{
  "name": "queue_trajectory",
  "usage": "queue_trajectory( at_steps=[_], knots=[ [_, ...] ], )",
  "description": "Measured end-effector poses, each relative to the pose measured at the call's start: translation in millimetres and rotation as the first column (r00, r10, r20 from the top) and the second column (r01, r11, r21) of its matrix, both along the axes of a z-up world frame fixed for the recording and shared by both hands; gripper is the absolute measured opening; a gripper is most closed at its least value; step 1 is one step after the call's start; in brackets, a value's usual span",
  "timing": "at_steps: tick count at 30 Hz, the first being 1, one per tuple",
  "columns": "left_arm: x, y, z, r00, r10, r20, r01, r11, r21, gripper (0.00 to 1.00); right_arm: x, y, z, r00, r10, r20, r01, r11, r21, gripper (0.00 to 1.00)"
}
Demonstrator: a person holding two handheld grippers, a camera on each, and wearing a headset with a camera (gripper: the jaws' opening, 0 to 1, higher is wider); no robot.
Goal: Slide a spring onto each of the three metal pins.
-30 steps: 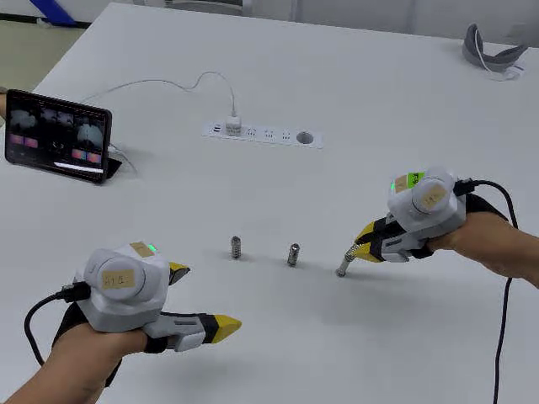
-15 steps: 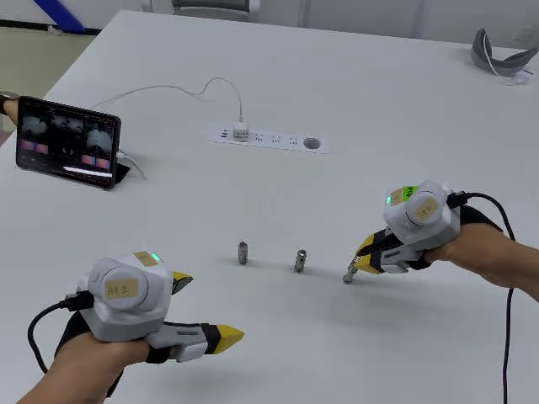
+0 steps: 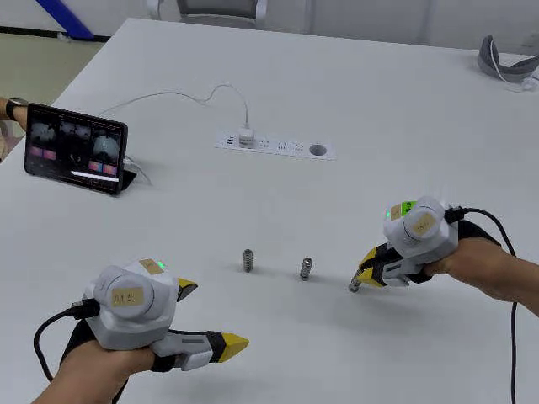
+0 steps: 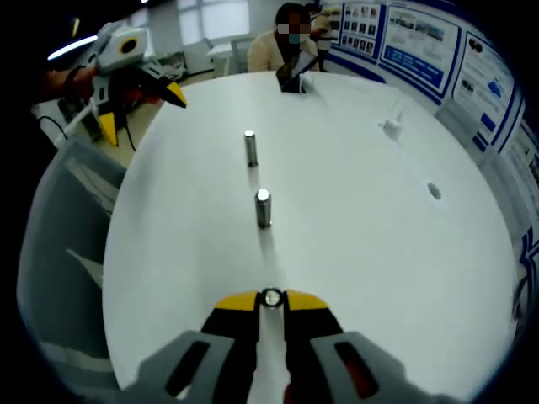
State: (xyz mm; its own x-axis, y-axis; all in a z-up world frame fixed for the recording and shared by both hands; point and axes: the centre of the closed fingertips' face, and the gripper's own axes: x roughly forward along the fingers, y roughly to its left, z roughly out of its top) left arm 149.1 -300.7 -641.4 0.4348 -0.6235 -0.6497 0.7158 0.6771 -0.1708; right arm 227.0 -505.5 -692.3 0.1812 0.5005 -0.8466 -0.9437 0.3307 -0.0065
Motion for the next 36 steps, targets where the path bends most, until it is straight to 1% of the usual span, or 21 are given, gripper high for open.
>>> queue_trajectory(
  at_steps=[6, 13, 18, 24, 29, 31, 33, 34, 35, 36],
  knots=[
    [0.4, 2.5, 0.2, 1.0, 0.004, 0.001, -0.004, 1.0, 0.003, 0.73, -1.6, 0.3, -9.3, 1.0, 0.002, -0.002, -0.002, 1.0, -0.014, 0.12],
    [1.2, 4.5, 2.0, 1.0, 0.013, 0.005, -0.013, 1.0, 0.001, 0.74, 0.3, 1.4, -12.6, 1.0, -0.012, -0.001, 0.012, 1.0, -0.005, 0.12],
    [2.7, 4.1, 3.8, 1.0, 0.015, 0.01, -0.015, 1.0, -0.001, 0.74, 1.1, 1.2, -16.0, 1.0, -0.014, -0.001, 0.014, 1.0, -0.011, 0.13],
    [6.0, 4.9, 6.2, 1.0, 0.022, 0.016, -0.022, 1.0, -0.004, 0.75, -0.1, -1.2, -18.4, 0.999, -0.042, -0.007, 0.042, 0.999, -0.015, 0.24],
    [7.6, 7.2, 6.5, 0.999, 0.03, 0.013, -0.03, 1.0, -0.001, 0.76, 0.4, -4.7, -14.2, 0.994, -0.107, -0.009, 0.108, 0.994, 0.025, 0.33],
    [7.6, 8.0, 6.1, 0.999, 0.033, 0.005, -0.033, 0.999, -0.002, 0.76, -0.9, -8.4, -13.8, 0.991, -0.136, -0.016, 0.136, 0.99, 0.037, 0.37],
    [8.5, 8.6, 6.3, 0.999, 0.037, 0.005, -0.037, 0.999, -0.002, 0.76, -2.9, -11.9, -12.7, 0.987, -0.157, -0.02, 0.158, 0.986, 0.044, 0.41],
    [8.7, 8.5, 6.6, 0.999, 0.037, 0.006, -0.037, 0.999, -0.002, 0.76, -3.0, -14.9, -13.4, 0.984, -0.176, -0.024, 0.176, 0.983, 0.046, 0.44],
    [9.4, 8.2, 7.3, 0.999, 0.04, 0.009, -0.04, 0.999, -0.004, 0.76, -2.3, -18.2, -12.2, 0.978, -0.207, -0.022, 0.208, 0.976, 0.06, 0.45],
    [9.8, 8.1, 7.7, 0.999, 0.043, 0.01, -0.042, 0.999, -0.006, 0.76, -3.1, -18.9, -10.0, 0.974, -0.223, -0.024, 0.224, 0.972, 0.072, 0.46]
  ],
)
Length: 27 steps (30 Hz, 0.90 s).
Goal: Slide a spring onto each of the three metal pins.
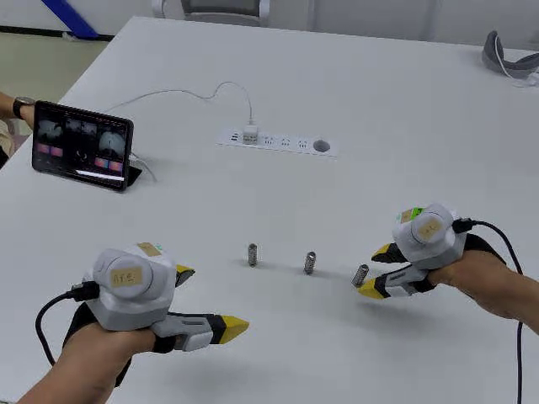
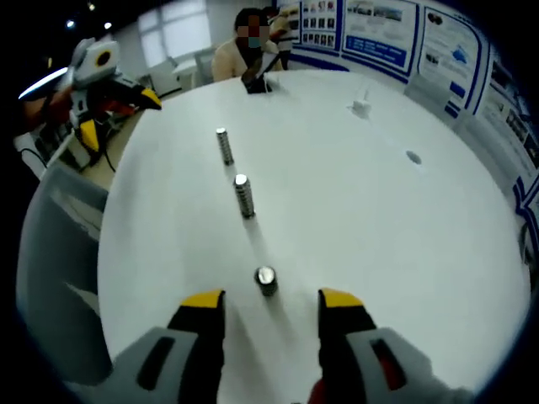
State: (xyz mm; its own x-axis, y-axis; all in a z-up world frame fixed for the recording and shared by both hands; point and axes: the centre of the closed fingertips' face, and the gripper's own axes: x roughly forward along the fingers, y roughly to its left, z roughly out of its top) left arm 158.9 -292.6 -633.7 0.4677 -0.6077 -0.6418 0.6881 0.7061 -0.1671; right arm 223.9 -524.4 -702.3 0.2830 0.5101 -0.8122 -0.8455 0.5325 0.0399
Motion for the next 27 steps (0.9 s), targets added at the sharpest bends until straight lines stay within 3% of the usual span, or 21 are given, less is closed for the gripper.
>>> queue_trajectory(
  at_steps=[2, 8, 11, 20, 27],
  knots=[
    [0.5, -0.3, 0.5, 1.0, 0.003, -0.002, -0.003, 1.0, -0.004, 0.76, -2.3, -3.8, 1.8, 0.999, -0.039, -0.01, 0.039, 0.999, 0.026, 0.47],
    [2.2, -0.9, 1.7, 1.0, 0.006, 0.004, -0.006, 1.0, -0.008, 0.76, -10.6, -13.5, 3.0, 0.994, -0.109, -0.011, 0.11, 0.993, 0.038, 0.57],
    [3.5, -1.1, 2.4, 1.0, 0.007, 0.008, -0.006, 1.0, -0.009, 0.75, -15.6, -12.6, 7.0, 0.988, -0.155, -0.02, 0.156, 0.985, 0.077, 0.6],
    [3.7, 0.6, 2.8, 1.0, 0.004, 0.008, -0.004, 1.0, -0.007, 0.74, -28.2, -9.4, 17.7, 0.976, -0.218, -0.019, 0.219, 0.967, 0.13, 0.65],
    [7.1, 6.0, 4.4, 1.0, 0.019, 0.003, -0.019, 1.0, -0.009, 0.75, -35.8, -3.2, 33.0, 0.961, -0.275, -0.016, 0.272, 0.941, 0.202, 0.7]
  ],
)
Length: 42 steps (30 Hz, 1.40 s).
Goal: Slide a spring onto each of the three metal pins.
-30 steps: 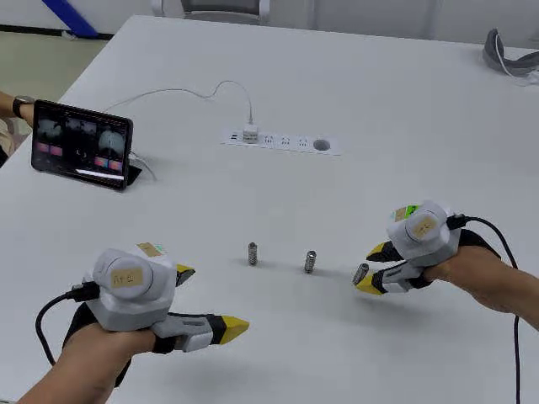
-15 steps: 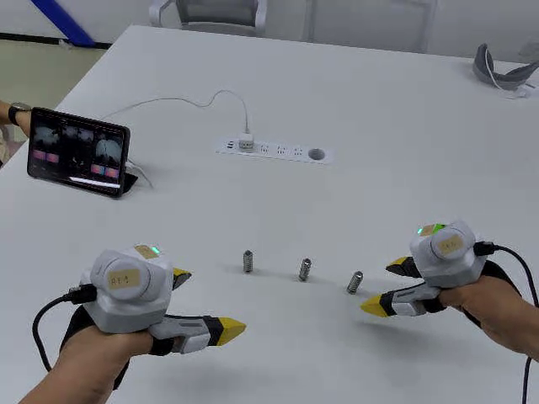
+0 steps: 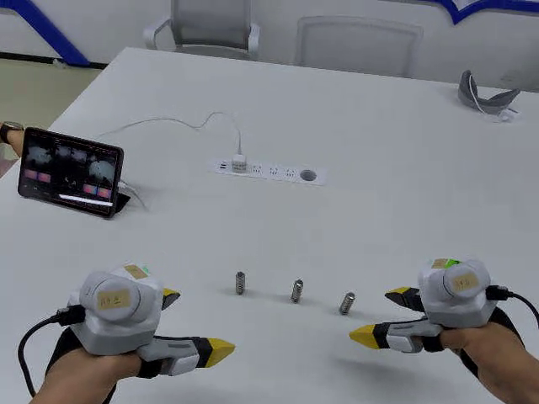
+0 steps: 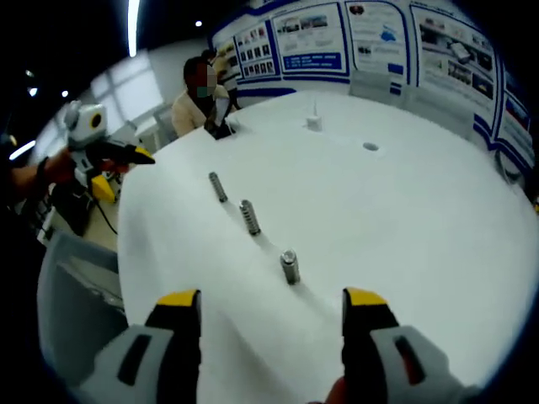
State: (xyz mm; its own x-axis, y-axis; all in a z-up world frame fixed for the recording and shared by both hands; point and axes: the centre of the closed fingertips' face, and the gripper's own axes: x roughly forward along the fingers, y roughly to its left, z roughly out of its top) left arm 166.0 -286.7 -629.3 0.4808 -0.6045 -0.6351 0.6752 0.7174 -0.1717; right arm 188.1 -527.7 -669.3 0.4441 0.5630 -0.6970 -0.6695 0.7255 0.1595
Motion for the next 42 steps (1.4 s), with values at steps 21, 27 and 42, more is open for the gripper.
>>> queue_trajectory(
  at_steps=[21, 27, 42],
  knots=[
    [5.0, 2.6, 2.3, 1.0, 0.003, -0.011, -0.003, 1.0, -0.003, 0.8, -28.4, 13.7, 16.5, 0.998, -0.061, 0.014, 0.06, 0.996, 0.065, 0.77],
    [7.4, 4.8, 4.0, 1.0, 0.009, -0.009, -0.009, 1.0, -0.011, 0.8, -34.8, 17.0, 20.6, 0.997, -0.069, 0.017, 0.068, 0.994, 0.081, 0.79],
    [10.3, 8.1, 8.9, 1.0, -0.013, 0.018, 0.013, 1.0, 0.002, 0.74, -46.9, 30.4, 17.2, 0.998, -0.066, -0.001, 0.066, 0.993, 0.095, 0.84]
  ],
)
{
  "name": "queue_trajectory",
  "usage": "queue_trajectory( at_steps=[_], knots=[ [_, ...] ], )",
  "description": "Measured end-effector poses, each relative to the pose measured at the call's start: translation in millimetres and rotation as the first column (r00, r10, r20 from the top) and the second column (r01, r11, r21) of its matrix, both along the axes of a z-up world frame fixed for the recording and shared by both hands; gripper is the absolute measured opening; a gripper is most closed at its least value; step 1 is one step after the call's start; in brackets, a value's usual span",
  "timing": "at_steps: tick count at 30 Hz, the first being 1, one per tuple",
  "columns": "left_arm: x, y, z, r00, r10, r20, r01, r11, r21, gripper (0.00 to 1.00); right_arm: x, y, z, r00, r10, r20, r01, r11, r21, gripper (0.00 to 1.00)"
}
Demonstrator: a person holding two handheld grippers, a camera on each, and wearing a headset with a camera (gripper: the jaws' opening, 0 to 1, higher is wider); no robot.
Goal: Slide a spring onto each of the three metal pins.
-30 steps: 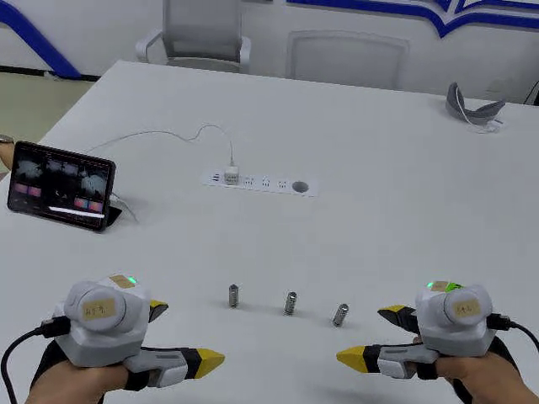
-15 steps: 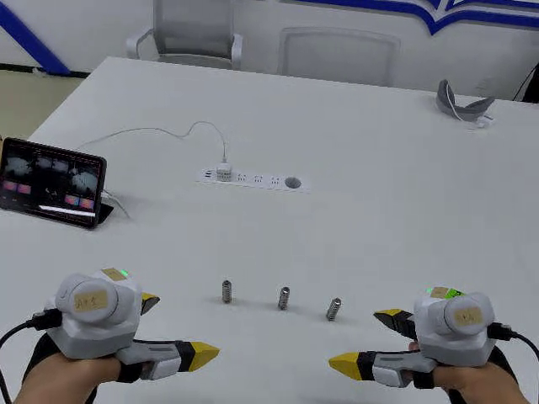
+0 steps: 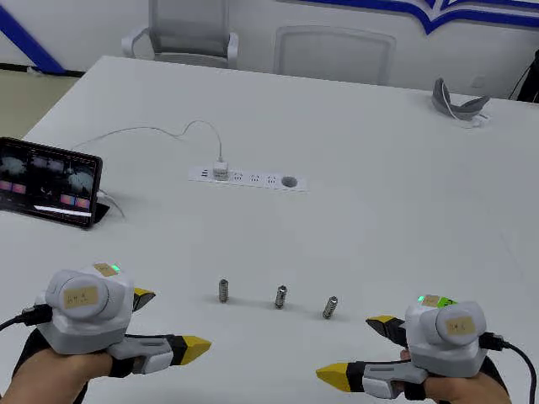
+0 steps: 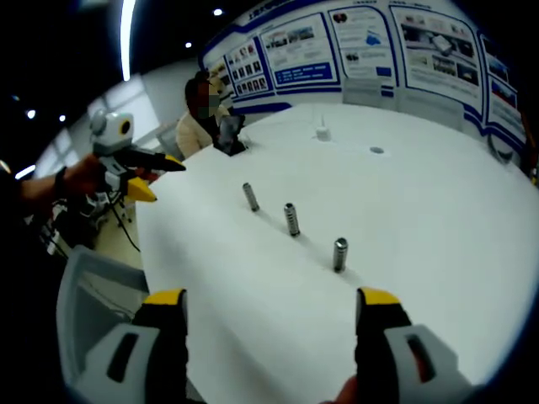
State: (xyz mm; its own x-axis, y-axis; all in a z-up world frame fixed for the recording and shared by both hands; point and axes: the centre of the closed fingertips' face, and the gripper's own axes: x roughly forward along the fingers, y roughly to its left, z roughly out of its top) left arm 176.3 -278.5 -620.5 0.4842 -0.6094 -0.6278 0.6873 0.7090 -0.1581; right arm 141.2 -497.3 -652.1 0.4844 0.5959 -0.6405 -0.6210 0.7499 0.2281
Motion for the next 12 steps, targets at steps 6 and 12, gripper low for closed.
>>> queue_trajectory(
  at_steps=[6, 12],
  knots=[
    [1.4, 3.6, -2.4, 1.0, 0.007, -0.005, -0.007, 1.0, 0.0, 0.77, -1.4, 0.7, -0.4, 1.0, 0.001, 0.002, -0.001, 1.0, 0.0, 0.85],
    [-0.2, 5.6, -2.8, 1.0, 0.013, -0.01, -0.013, 1.0, -0.006, 0.78, -2.4, -0.6, -2.2, 1.0, -0.001, -0.002, 0.001, 1.0, 0.0, 0.86]
  ],
)
